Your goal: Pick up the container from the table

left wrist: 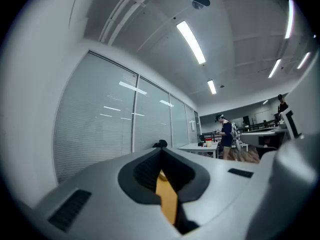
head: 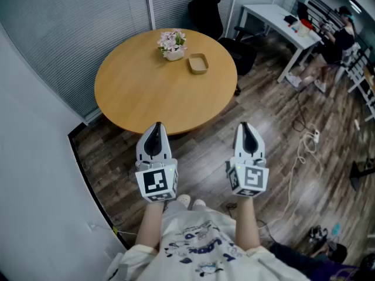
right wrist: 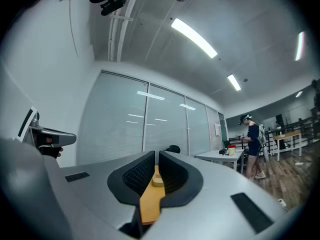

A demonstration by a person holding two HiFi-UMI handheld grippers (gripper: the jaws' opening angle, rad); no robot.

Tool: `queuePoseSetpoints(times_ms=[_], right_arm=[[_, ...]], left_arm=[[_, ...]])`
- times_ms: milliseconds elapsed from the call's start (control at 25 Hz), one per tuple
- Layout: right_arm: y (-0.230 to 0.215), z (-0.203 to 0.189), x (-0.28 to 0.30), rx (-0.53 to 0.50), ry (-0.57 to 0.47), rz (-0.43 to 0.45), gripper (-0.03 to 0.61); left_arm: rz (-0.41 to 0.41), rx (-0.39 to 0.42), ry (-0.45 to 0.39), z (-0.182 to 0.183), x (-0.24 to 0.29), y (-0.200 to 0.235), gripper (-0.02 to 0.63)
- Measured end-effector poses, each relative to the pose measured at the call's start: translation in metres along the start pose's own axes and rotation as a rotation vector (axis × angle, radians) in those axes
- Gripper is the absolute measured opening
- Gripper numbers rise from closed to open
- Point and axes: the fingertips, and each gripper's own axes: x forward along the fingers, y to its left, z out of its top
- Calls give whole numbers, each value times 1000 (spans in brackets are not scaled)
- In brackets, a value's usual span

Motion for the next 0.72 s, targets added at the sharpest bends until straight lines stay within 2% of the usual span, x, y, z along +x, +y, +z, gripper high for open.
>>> queuePoseSetpoints(times_ms=[120,720], right_arm=[[0,1,-2,-1,-4,-3,26],[-18,-15,-5,17,19,23,28]], left_arm=[[4,-38,-11,3,-1,-2,-6],[18,-6,18,-9,2,-23,-6]])
